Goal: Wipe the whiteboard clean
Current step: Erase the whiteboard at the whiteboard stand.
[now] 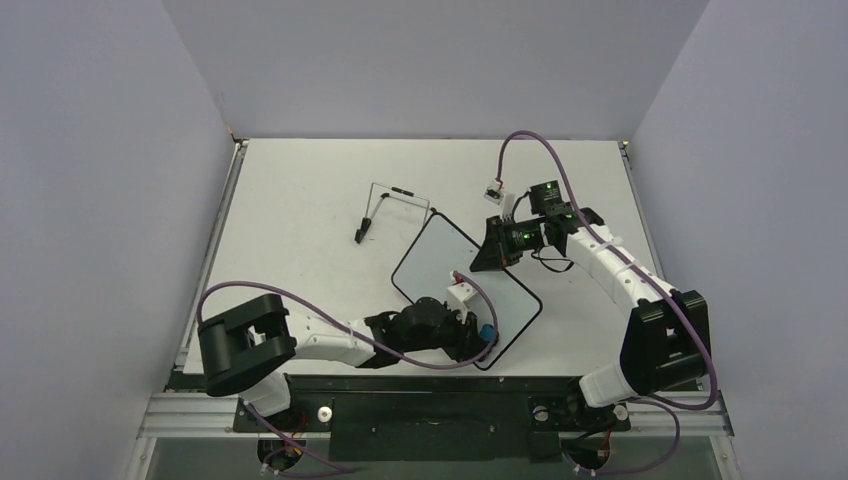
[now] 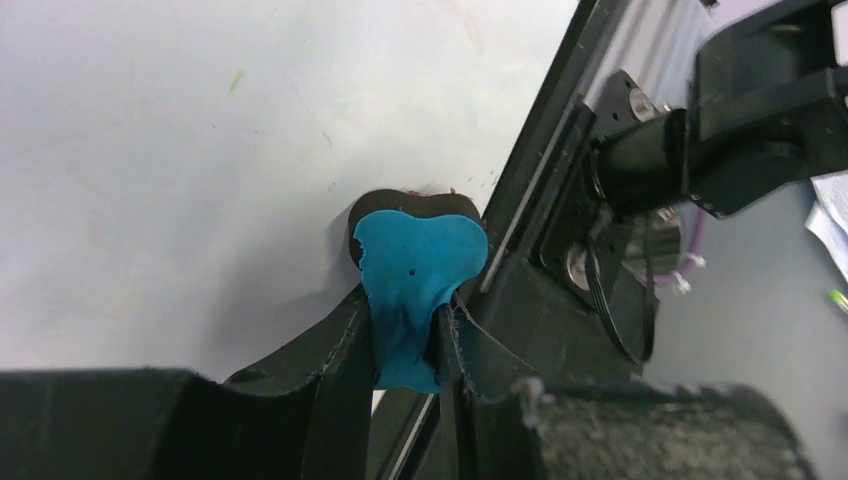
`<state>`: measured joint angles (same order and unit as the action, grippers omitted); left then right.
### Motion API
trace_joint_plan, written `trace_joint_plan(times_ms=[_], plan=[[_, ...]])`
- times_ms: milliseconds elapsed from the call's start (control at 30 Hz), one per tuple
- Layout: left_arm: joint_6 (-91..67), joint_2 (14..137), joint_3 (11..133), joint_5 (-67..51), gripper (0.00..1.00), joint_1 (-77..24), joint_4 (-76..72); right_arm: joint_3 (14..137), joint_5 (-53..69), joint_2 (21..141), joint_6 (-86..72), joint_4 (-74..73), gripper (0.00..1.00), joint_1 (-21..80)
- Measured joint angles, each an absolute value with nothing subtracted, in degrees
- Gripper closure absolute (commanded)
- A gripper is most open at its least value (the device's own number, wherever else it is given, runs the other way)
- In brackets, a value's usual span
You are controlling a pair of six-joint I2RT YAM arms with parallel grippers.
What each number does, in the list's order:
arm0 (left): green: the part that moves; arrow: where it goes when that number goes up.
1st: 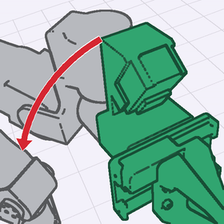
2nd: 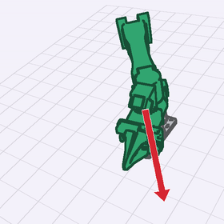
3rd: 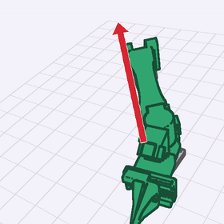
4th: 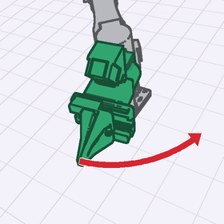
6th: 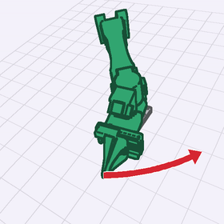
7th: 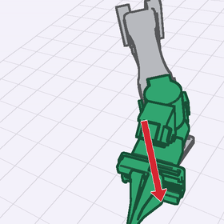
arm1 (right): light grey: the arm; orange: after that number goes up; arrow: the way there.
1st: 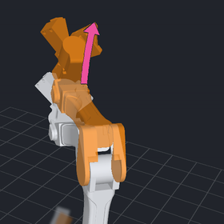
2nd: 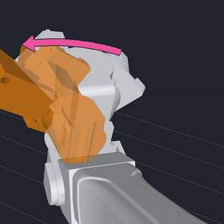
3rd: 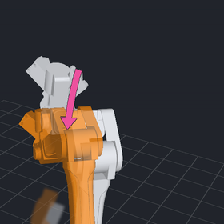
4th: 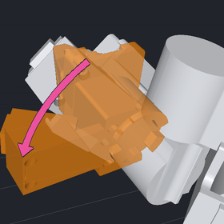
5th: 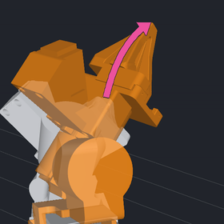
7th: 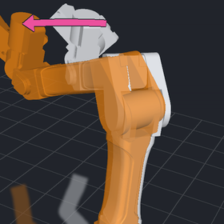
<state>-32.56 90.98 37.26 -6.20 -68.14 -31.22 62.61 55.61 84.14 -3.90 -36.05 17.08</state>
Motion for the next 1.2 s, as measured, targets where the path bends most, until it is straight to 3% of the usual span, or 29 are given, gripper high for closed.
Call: trace_joint_plan(times_ms=[233, 433, 567, 833, 1200], plan=[[-34.5, 91.0, 38.4, 15.4, 1.00, -73.1, -25.7, 62.1, 56.1, 83.0, -4.1, -31.9, 1.00, 16.7], [-36.1, 91.8, 37.6, 38.2, 1.00, -72.6, -23.2, 60.1, 55.6, 82.3, -7.9, -24.1, 1.00, 15.9], [-36.2, 92.9, 37.5, 46.2, 1.00, -70.3, -23.2, 58.7, 54.4, 80.9, -10.0, -21.5, 1.00, 15.7], [-28.7, 90.5, 32.5, 46.1, 1.00, -65.1, -29.9, 57.5, 54.3, 79.8, -14.8, -19.5, 1.00, 14.9], [-17.4, 89.2, 30.5, 43.8, 1.00, -77.0, -41.5, 56.0, 55.2, 79.4, -20.7, -19.7, 1.00, 13.5]])
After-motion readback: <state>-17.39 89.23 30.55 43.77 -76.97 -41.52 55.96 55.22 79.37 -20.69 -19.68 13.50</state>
